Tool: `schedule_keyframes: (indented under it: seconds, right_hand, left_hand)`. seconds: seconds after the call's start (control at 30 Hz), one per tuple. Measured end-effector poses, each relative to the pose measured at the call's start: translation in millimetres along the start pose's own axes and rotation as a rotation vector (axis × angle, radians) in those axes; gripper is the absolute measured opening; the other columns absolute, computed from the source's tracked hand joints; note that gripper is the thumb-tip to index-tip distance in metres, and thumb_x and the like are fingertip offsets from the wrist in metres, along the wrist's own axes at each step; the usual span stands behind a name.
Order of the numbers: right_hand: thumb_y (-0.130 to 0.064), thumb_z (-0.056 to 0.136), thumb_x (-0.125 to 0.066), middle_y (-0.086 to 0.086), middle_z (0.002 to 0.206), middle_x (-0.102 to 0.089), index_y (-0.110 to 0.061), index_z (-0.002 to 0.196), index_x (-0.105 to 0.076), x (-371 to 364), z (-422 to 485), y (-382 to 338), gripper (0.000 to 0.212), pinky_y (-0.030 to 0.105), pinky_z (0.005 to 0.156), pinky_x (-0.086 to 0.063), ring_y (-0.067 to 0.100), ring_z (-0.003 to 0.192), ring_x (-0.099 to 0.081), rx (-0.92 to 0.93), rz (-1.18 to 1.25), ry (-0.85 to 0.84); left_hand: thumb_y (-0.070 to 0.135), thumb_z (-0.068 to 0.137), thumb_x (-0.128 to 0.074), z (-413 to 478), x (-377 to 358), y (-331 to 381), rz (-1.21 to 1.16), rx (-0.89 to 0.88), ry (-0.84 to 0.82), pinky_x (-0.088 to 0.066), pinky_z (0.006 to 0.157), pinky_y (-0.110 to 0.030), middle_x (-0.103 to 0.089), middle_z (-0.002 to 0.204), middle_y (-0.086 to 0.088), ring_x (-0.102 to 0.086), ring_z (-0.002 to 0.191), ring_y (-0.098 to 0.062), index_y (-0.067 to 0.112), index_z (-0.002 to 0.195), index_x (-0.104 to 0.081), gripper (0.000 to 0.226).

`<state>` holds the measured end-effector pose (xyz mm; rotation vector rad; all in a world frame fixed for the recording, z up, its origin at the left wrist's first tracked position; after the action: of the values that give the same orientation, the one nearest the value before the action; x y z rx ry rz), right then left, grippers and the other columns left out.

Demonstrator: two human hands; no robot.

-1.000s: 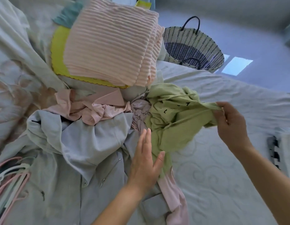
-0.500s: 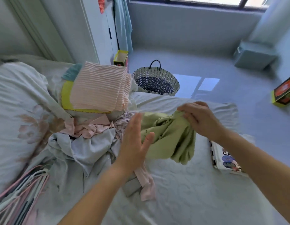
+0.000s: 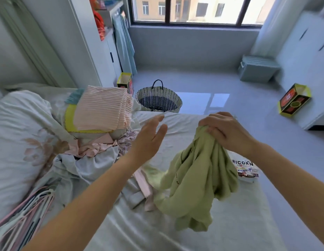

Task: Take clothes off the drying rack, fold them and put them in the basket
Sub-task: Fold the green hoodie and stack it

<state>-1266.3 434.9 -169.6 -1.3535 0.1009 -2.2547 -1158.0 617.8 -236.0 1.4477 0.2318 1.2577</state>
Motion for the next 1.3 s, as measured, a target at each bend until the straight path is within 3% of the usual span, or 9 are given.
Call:
schedule_keyframes:
  seconds: [0.17, 0.33, 0.57, 0.67, 0.77, 0.93, 1.07, 1.17, 1.3]
  right_hand:
    - [-0.020, 0.092, -0.041, -0.026, 0.094, -0.049, -0.028, 0.103, -0.055, 28, -14, -27, 0.019, 0.009, 0.089, -0.031, 0.000, 0.079, -0.043, 0.023, 0.061, 0.033]
    - [-0.015, 0.091, -0.042, -0.016, 0.095, -0.055, -0.022, 0.100, -0.059, 60, -30, -46, 0.021, 0.013, 0.077, -0.042, 0.007, 0.085, -0.056, -0.042, 0.285, 0.210]
    - [-0.035, 0.101, -0.041, -0.018, 0.097, -0.057, -0.021, 0.101, -0.060, 58, -33, -46, 0.024, 0.016, 0.078, -0.044, 0.006, 0.088, -0.059, -0.038, 0.293, 0.200]
    - [-0.041, 0.101, -0.038, -0.019, 0.096, -0.057, -0.022, 0.101, -0.060, 53, -34, -44, 0.029, 0.014, 0.080, -0.043, 0.001, 0.089, -0.058, -0.041, 0.260, 0.205]
    - [-0.042, 0.101, -0.039, -0.019, 0.098, -0.057, -0.021, 0.101, -0.060, 53, -37, -36, 0.029, 0.017, 0.078, -0.045, 0.004, 0.089, -0.059, -0.055, 0.273, 0.231]
    - [-0.042, 0.101, -0.040, -0.018, 0.099, -0.058, -0.023, 0.101, -0.060, 47, -43, -23, 0.027, 0.029, 0.076, -0.048, 0.008, 0.090, -0.060, -0.058, 0.240, 0.236]
    - [-0.041, 0.101, -0.040, -0.016, 0.098, -0.058, -0.022, 0.101, -0.060, 44, -40, -22, 0.028, 0.024, 0.078, -0.048, 0.007, 0.091, -0.060, -0.054, 0.239, 0.224]
    - [-0.040, 0.101, -0.040, -0.019, 0.102, -0.057, -0.020, 0.101, -0.060, 47, -38, -20, 0.028, 0.018, 0.079, -0.046, 0.005, 0.093, -0.059, -0.060, 0.255, 0.234]
    - [-0.037, 0.100, -0.041, -0.018, 0.104, -0.058, -0.020, 0.103, -0.061, 48, -42, -10, 0.027, 0.018, 0.081, -0.046, 0.006, 0.094, -0.059, -0.090, 0.262, 0.236]
  left_hand:
    - [0.050, 0.089, -0.040, -9, -34, 18, -0.303, 0.027, -0.087, -0.050, 0.091, -0.031, -0.067, 0.102, 0.006, -0.064, 0.100, -0.020, 0.026, 0.101, -0.064, 0.036]
    - [0.032, 0.104, -0.029, -31, -74, 8, -0.319, 0.366, -0.411, -0.045, 0.065, -0.013, -0.061, 0.099, -0.007, -0.058, 0.082, -0.013, 0.005, 0.111, -0.060, 0.042]
    - [0.063, 0.095, -0.017, -60, -92, -28, 0.024, 0.614, -0.537, -0.040, 0.099, -0.031, -0.056, 0.128, -0.018, -0.052, 0.121, -0.030, 0.005, 0.119, -0.062, 0.078]
    - [0.078, 0.065, -0.049, -71, -91, -36, -0.218, 0.708, -0.460, -0.047, 0.063, -0.023, -0.062, 0.088, -0.009, -0.061, 0.071, -0.019, 0.009, 0.093, -0.065, 0.076]
    - [0.045, 0.064, -0.070, -63, -84, -33, -0.505, 0.631, -0.358, -0.032, 0.044, -0.016, -0.052, 0.063, 0.000, -0.041, 0.041, -0.006, 0.009, 0.076, -0.063, 0.038]
    - [0.016, 0.096, -0.056, -35, -50, -22, -0.424, 0.488, -0.118, -0.039, 0.052, -0.015, -0.055, 0.072, 0.001, -0.055, 0.063, -0.012, 0.016, 0.074, -0.056, 0.022]
    - [0.047, 0.098, -0.044, -51, -64, -38, -0.100, 0.693, -0.359, -0.037, 0.060, -0.025, -0.052, 0.087, -0.003, -0.055, 0.079, -0.022, 0.020, 0.081, -0.045, 0.032]
    - [0.059, 0.093, -0.045, -75, -91, -42, -0.136, 0.785, -0.536, -0.039, 0.060, -0.022, -0.061, 0.096, -0.005, -0.056, 0.073, -0.014, 0.016, 0.098, -0.060, 0.046]
    - [0.022, 0.081, -0.075, -69, -96, -31, -0.353, 0.602, -0.367, -0.030, 0.043, -0.013, -0.054, 0.073, -0.001, -0.044, 0.049, -0.002, 0.017, 0.096, -0.061, 0.021]
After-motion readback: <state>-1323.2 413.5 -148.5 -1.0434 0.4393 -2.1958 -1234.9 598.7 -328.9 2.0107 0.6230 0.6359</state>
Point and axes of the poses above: each hand's wrist, its own z-axis towards the middle knuckle, its own x-axis out of the back of the hand, y = z × x, the point moved 6 cm from there along z, towards the middle knuckle
